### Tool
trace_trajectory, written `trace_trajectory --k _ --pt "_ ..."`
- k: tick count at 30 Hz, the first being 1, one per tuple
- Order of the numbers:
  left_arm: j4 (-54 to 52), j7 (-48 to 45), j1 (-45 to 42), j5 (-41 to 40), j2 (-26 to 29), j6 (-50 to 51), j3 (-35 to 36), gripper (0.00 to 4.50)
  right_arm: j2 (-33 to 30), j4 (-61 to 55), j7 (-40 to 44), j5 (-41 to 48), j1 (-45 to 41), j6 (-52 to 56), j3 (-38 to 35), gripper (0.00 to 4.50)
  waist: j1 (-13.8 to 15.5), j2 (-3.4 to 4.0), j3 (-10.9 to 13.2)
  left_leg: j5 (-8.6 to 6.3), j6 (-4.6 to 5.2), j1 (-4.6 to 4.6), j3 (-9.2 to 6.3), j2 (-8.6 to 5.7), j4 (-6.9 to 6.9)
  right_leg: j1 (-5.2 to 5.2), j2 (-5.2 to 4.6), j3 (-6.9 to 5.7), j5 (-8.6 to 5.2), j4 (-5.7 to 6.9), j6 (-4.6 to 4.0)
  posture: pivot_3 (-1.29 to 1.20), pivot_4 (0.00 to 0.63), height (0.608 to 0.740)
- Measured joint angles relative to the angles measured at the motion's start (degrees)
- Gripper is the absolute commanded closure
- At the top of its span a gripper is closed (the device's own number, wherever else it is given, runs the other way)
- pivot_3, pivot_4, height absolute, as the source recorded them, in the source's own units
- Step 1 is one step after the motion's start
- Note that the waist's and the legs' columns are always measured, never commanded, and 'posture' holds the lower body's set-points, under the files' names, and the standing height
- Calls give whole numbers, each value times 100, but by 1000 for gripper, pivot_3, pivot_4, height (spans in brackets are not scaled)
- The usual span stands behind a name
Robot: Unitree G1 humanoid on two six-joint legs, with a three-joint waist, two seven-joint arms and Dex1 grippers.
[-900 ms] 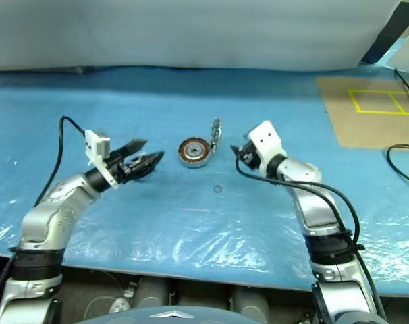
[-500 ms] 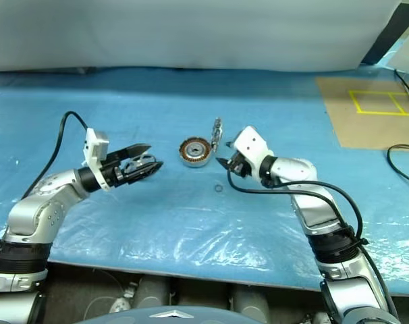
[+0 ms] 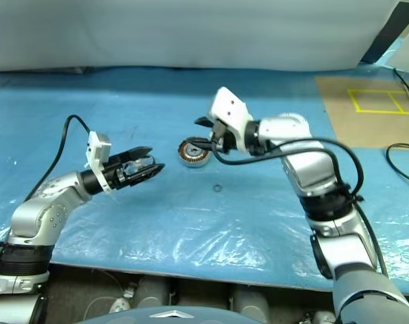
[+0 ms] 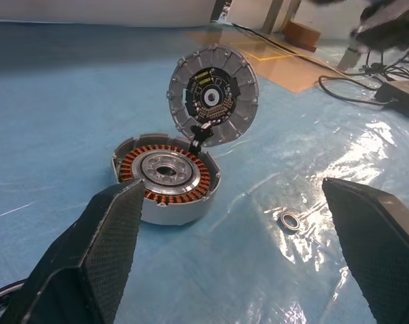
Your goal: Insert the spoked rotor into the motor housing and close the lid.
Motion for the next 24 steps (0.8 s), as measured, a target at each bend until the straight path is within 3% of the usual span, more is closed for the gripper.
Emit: trace_trajectory --k 9,15,20,24 --pt "41 2 27 75 -66 -9 -30 99 499 2746 1001 -1105 -1825 -765 1558 2079 8 -1 0 0 1 -19 -2 1 7 -9 -1 -7 1 2 -4 0 150 740" --pt "58 -24 160 153 -25 -24 -26 99 997 4447 1524 -1896 -2247 -1790 2213 2079 11 -1 0 9 19 -39 -5 4 7 -19 -1 -22 2 5 -7 0 150 740" --pt "29 22 243 183 -99 -77 -26 99 1576 5871 1439 -2456 -2381 -2498 2367 2079 0 -1 0 9 19 -43 -5 9 16 -28 -2 -22 2 18 -14 0 150 740" --pt "-67 100 446 198 -194 -82 -53 77 1971 6927 1029 -2800 -2684 -2991 2330 1176 -10 0 2 7 18 -53 -5 11 30 -56 -6 -22 -13 65 -40 0 150 740"
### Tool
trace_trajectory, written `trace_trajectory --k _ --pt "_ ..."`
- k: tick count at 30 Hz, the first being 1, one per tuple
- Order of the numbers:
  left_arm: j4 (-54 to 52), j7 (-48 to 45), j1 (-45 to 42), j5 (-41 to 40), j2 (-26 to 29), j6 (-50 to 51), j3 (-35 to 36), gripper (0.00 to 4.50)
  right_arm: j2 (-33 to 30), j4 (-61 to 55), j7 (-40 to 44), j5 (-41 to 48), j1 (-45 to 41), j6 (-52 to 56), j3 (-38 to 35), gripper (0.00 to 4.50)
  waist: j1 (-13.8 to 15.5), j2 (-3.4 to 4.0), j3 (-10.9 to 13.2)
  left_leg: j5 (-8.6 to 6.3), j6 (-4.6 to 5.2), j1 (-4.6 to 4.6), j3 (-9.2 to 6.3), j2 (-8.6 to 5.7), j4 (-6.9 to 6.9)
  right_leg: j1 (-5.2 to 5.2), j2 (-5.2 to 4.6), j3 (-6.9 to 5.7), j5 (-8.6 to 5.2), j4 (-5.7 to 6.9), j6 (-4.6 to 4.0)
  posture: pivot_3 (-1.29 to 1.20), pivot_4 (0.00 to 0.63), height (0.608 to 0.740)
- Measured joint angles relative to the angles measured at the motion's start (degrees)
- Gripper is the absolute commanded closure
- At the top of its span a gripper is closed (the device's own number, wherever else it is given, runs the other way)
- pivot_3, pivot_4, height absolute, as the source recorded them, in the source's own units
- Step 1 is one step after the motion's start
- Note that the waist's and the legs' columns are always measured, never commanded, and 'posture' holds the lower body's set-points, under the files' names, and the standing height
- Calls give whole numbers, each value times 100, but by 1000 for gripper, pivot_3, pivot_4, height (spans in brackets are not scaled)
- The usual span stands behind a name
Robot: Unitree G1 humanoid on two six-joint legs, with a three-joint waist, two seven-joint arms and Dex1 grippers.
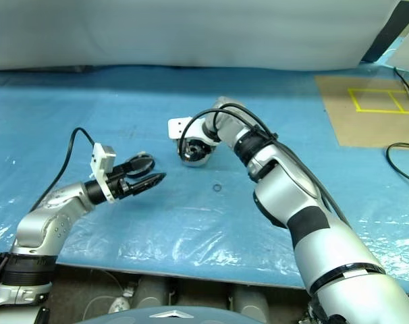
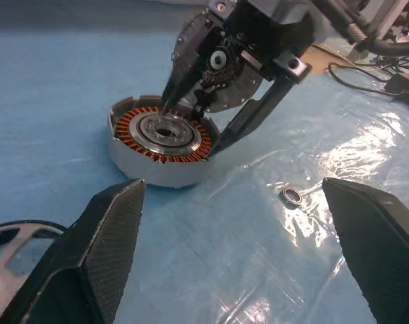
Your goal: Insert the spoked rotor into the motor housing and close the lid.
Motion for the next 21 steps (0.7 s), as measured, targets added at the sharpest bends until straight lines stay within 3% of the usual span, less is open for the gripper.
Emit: trace_trajectory --k 4,10,21 --pt "-167 70 51 -2 -22 5 0 77 156 477 -241 -223 -237 -318 -107 49 -2 1 1 -9 -13 3 0 6 4 -10 2 -3 -11 27 -18 0 150 740" --pt "-286 169 150 -5 -73 49 -2 77 283 802 -209 -466 -268 -409 -262 49 -14 2 1 -7 -10 -1 1 6 11 -11 1 -1 -11 27 -18 0 150 740" --pt "-319 227 176 -46 -154 128 -6 77 302 437 818 -371 -283 -174 -794 49 -98 2 1 -7 22 -27 0 6 16 -37 1 -2 -11 32 -19 0 150 740"
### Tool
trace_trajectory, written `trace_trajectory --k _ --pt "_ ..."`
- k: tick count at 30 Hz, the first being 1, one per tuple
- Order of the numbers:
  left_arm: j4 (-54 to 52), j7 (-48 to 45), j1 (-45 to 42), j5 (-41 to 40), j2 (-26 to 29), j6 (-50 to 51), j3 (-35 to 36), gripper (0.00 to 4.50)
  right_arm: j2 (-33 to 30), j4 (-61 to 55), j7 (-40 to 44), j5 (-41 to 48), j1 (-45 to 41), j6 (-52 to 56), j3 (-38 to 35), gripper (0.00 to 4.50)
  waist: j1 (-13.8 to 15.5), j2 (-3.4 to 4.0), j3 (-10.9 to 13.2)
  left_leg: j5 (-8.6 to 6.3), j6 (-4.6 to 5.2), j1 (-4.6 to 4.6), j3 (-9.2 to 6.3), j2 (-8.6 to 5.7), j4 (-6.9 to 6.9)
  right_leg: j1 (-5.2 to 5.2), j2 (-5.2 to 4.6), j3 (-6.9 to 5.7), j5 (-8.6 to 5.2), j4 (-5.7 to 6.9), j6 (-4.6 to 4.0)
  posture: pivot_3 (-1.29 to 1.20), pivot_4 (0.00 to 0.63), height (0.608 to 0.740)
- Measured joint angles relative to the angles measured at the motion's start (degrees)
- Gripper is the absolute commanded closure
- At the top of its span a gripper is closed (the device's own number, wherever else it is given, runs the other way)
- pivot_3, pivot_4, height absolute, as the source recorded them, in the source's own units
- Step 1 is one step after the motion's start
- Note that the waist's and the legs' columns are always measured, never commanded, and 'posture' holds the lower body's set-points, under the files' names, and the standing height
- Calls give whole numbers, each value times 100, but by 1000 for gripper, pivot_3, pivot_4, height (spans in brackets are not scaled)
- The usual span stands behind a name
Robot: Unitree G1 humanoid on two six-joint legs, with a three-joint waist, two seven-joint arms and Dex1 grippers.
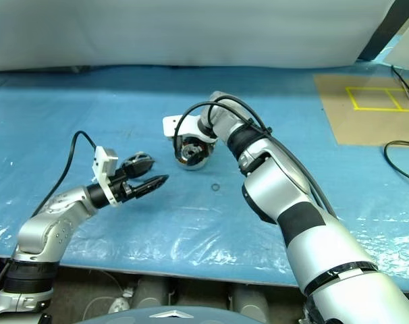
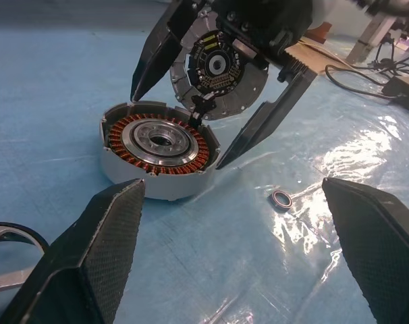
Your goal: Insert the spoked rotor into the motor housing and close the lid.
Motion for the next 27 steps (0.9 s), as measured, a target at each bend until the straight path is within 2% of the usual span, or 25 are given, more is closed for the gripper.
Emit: trace_trajectory --k 7,11,20,27 --pt "-3 23 27 4 -77 7 -46 77 -225 -825 572 69 171 178 -59 49 -3 -2 -1 -1 4 -2 -1 0 2 0 -1 -2 0 0 0 0 150 740" --pt "-3 60 38 4 -87 9 -59 77 -243 -786 392 -135 565 355 115 49 -6 -1 0 2 5 -5 -1 -1 9 -4 -2 -1 0 5 0 0 150 740" --pt "-9 84 45 6 -89 11 -145 77 -149 -530 -149 -310 504 407 112 49 -15 0 0 2 5 -6 -1 -1 9 -5 -2 -1 0 7 -1 0 150 740" --pt "-10 114 46 5 -117 10 -147 77 -48 -487 -141 -402 505 405 171 49 -16 0 0 2 5 -5 -1 0 9 -5 -1 -1 0 7 -1 0 150 740"
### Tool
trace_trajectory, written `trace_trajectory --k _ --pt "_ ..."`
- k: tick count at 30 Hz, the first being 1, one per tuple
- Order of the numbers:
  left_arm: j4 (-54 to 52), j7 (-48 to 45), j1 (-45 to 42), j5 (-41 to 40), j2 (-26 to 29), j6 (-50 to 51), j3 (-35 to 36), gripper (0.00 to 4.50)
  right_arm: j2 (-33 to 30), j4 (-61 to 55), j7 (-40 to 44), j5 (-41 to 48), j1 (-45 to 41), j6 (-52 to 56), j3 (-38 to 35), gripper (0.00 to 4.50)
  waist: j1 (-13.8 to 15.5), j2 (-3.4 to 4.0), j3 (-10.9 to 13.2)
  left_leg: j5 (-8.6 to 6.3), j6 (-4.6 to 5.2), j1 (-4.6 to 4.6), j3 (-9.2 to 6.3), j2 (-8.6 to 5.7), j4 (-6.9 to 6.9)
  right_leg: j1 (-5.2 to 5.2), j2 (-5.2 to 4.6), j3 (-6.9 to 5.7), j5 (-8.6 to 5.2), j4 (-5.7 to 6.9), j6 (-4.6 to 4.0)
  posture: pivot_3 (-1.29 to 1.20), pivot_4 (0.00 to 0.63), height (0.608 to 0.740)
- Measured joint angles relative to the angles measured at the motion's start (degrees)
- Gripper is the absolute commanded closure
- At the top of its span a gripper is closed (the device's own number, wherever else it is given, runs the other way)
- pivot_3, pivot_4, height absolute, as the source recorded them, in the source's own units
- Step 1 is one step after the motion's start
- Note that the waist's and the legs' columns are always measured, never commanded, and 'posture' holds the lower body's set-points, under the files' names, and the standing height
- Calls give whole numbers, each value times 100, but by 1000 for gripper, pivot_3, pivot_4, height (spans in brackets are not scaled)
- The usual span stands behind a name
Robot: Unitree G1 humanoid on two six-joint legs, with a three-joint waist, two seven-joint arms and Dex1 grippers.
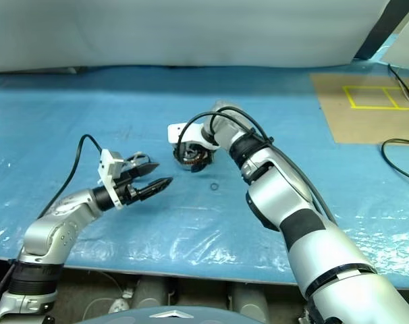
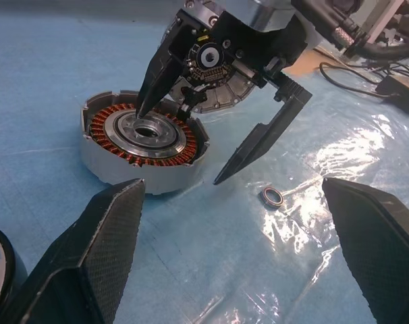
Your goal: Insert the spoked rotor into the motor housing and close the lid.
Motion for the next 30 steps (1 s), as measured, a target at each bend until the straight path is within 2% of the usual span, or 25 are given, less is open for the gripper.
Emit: trace_trajectory --k 9,13,18,21,24,30 --pt "0 21 39 3 -80 -1 -15 77 58 -146 55 -105 17 -6 71 49 1 0 0 0 0 0 0 0 0 0 0 0 0 0 0 0 150 740" --pt "0 54 47 7 -108 -1 -28 77 57 -27 -78 -197 65 -25 121 943 0 0 0 1 -2 0 0 0 0 0 0 0 0 0 0 0 150 740" --pt "-2 73 72 13 -157 -11 -28 77 50 -94 -63 -229 165 -108 158 943 0 0 0 0 0 1 0 0 0 1 0 0 0 1 0 0 150 740" --pt "-2 78 112 17 -163 -12 -29 77 51 -166 -51 -237 206 -100 162 1524 0 0 0 0 0 1 0 0 0 1 -1 0 0 1 0 0 150 740" --pt "-1 90 117 20 -166 -14 -28 77 52 -224 -25 -263 205 -99 166 2505 5 -1 -1 0 0 2 0 0 0 2 -1 0 0 1 0 0 150 740" --pt "-1 91 84 22 -170 -17 -28 77 -18 -308 -155 -402 232 -468 292 2550 -1 -2 -1 1 3 11 0 1 1 7 -1 1 0 6 0 0 150 740"
